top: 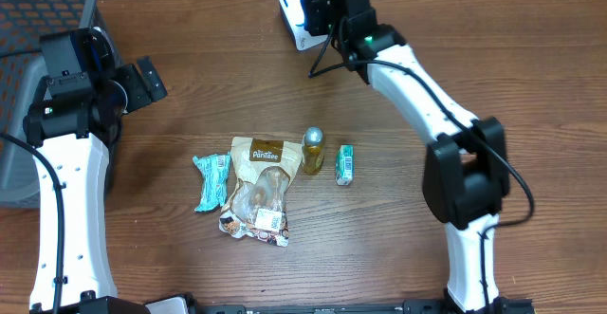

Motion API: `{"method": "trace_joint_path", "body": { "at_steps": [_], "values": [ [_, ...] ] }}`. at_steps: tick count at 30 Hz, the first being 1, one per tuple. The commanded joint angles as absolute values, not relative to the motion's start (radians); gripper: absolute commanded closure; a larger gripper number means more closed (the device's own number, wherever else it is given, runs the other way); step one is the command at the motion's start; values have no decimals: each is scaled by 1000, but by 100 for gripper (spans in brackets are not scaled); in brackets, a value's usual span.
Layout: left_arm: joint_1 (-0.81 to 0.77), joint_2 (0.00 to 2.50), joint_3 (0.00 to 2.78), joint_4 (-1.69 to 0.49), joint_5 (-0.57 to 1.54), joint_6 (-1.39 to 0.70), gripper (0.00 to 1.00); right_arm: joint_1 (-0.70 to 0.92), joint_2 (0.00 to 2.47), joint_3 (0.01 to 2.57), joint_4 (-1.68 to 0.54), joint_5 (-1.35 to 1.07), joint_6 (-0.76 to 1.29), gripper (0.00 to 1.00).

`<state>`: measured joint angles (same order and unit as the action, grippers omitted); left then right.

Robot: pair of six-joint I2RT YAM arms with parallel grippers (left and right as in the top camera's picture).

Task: Scan the item barcode
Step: 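Hold the jar's side against the white scanner with the right gripper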

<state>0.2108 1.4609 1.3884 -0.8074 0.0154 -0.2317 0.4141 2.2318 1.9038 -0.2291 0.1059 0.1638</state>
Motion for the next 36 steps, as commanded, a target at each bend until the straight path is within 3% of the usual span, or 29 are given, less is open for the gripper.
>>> {"method": "trace_joint_path", "body": {
  "at_steps": [1,17,36],
  "values": [
    [209,1455,1411,-807,16,-213,0,413,2272,1929,-111,103,159,96],
    [209,1455,1411,-807,16,-213,0,413,2416,1929,259,20,159,96],
    [209,1455,1411,-807,16,-213,0,390,2527,1929,426,24,159,96]
  ]
}}
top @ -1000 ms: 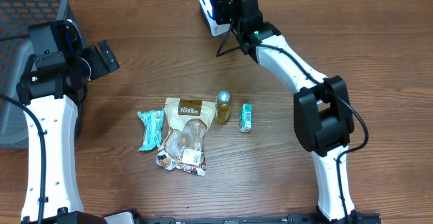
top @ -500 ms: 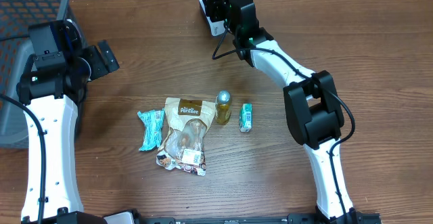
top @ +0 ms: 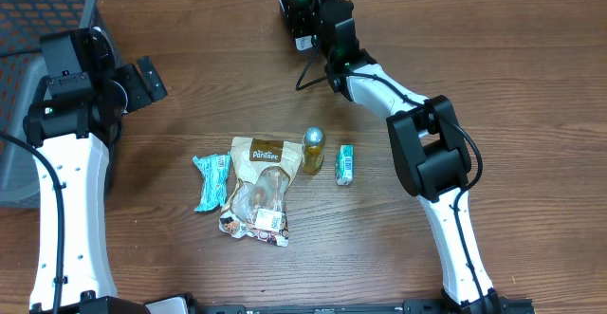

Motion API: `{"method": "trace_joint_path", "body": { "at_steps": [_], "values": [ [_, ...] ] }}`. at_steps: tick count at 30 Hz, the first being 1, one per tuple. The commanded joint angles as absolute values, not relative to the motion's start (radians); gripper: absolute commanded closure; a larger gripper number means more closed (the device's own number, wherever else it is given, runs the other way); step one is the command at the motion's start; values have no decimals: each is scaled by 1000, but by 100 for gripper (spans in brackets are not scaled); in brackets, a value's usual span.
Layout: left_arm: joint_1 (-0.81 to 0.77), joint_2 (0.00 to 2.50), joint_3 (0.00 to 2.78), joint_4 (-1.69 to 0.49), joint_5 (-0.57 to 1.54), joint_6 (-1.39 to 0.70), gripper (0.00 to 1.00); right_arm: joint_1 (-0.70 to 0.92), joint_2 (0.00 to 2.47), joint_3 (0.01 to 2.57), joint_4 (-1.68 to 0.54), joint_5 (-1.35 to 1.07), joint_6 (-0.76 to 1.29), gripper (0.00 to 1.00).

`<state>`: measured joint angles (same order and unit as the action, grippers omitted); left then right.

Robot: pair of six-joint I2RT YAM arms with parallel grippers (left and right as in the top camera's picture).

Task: Scan the item barcode
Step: 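Hold the jar's side against the white scanner with the right gripper, then carry the jar to the right edge and set it down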

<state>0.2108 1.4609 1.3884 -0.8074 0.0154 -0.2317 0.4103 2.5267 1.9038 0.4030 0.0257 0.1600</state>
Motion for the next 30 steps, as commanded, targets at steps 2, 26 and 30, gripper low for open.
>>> {"method": "trace_joint_path", "body": {
  "at_steps": [2,26,30],
  "values": [
    [209,1455,1411,-807,16,-213,0,385,2524,1929,444,24,159,96],
    [209,1455,1411,-807,16,-213,1,133,2069,1929,-898,24,160,95],
    [209,1455,1411,-807,16,-213,0,50,2075,1921,-1118,24,223,93]
  ]
}}
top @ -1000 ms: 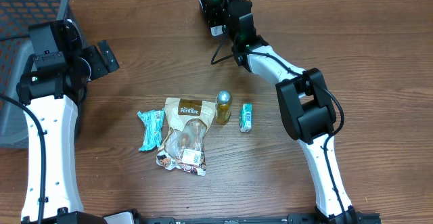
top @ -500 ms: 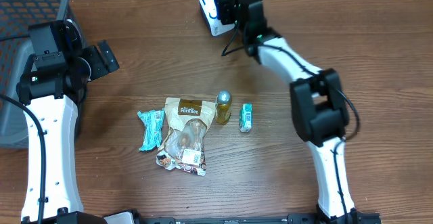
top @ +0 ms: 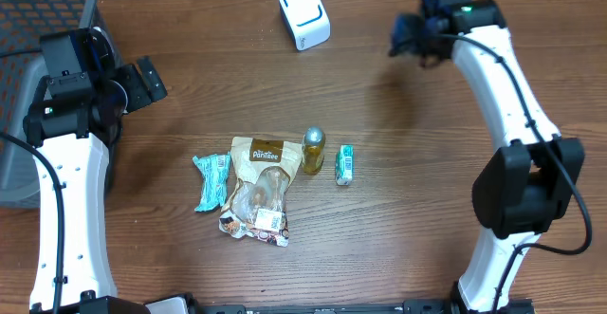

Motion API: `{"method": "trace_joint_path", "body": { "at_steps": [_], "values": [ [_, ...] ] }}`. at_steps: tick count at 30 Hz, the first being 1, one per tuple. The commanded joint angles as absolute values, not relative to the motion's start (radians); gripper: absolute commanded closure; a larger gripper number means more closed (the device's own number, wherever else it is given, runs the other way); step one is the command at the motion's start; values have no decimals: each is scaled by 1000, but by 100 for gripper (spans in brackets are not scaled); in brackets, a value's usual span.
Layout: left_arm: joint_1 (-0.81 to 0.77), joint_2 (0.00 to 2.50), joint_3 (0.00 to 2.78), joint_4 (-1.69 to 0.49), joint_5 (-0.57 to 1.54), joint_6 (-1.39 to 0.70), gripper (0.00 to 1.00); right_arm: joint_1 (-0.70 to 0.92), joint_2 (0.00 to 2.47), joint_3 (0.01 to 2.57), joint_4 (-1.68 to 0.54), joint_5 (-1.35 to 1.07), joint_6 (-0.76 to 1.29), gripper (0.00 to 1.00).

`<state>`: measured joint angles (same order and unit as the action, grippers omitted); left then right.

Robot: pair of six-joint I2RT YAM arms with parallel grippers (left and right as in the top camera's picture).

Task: Scan the item barcode
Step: 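Carry the jar to the right edge and set it down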

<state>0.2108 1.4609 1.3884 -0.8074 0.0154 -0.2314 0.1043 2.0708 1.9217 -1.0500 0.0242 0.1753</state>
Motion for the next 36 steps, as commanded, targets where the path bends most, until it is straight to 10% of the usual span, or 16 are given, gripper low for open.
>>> {"method": "trace_joint_path", "body": {
  "at_steps": [1,18,26,36],
  "values": [
    [209,1455,1411,-807,16,-213,0,26,2075,1914,-1166,24,241,93],
    [209,1455,1411,-807,16,-213,1,-245,2076,1625,-1213,24,242,81],
    [209,1455,1411,-807,16,-213,0,-245,2076,1560,-1181,24,239,30],
    [209,1455,1411,-807,16,-213,1,-250,2063,1676,-1280,50,244,3]
  ]
}}
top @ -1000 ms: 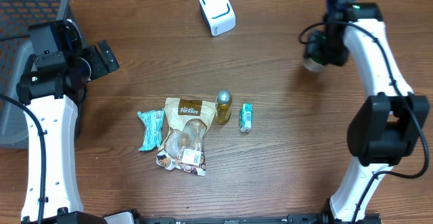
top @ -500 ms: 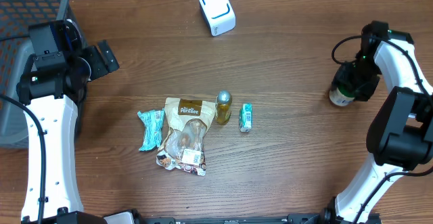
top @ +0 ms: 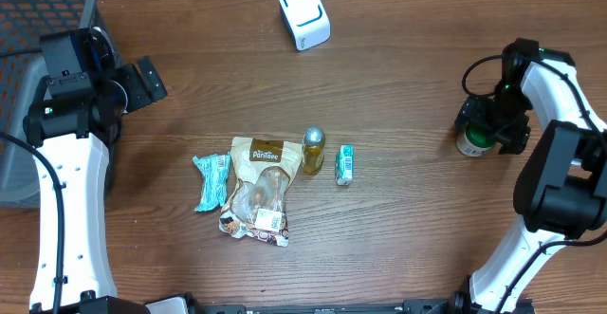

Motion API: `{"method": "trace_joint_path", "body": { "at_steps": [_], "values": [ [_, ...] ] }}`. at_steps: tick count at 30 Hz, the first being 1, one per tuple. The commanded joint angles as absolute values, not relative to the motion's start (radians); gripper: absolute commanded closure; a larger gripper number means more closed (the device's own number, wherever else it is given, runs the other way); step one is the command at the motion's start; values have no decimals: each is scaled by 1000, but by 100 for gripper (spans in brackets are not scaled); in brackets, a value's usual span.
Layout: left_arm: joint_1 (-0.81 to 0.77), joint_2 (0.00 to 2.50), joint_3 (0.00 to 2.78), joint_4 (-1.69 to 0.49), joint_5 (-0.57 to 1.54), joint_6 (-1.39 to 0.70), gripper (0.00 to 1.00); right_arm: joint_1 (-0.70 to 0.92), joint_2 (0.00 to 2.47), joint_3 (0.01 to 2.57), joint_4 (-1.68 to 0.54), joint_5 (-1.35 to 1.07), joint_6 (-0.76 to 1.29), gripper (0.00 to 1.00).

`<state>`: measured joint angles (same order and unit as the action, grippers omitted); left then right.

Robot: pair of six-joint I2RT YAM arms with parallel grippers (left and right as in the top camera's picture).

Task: Scan the item barcode
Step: 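Carry the jar to the right edge and set it down, then release the jar and move the right gripper over the mint-green packet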

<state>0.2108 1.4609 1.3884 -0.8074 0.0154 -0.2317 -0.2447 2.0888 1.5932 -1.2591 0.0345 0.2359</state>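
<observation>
The white scanner point(top: 303, 15) with a blue outline stands at the back middle of the table. My right gripper point(top: 482, 129) is low at the right side, shut on a small green-and-white container point(top: 469, 144) that pokes out below its fingers. The container seems to be at table height. My left gripper point(top: 149, 79) hangs open and empty at the left, far from the items.
A row of items lies mid-table: a teal wrapper point(top: 211, 181), a brown Pantree bag point(top: 260, 189), a yellow-green bottle point(top: 313, 150) and a small green box point(top: 345, 163). A dark mesh basket point(top: 38, 20) fills the far left corner.
My right gripper has moved from the back right, beside the scanner's side of the table, down to the right edge area, with the green-and-white container now low by the table. The left arm has not moved.
My right gripper first held the green-and-white container right at the scanner, and was still there a moment later. Then it was away from the scanner at the back right. Now it is at the right side with the container low. The left arm stayed still throughout.
</observation>
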Motion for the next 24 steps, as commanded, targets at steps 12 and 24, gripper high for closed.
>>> {"method": "trace_joint_path", "body": {
  "at_steps": [12,24],
  "values": [
    [209,1455,1411,-807,16,-213,0,-170,1970,1813,-1446,-153,235,0],
    [209,1455,1411,-807,16,-213,1,-24,1973,1785,-1446,-264,236,0]
  ]
}}
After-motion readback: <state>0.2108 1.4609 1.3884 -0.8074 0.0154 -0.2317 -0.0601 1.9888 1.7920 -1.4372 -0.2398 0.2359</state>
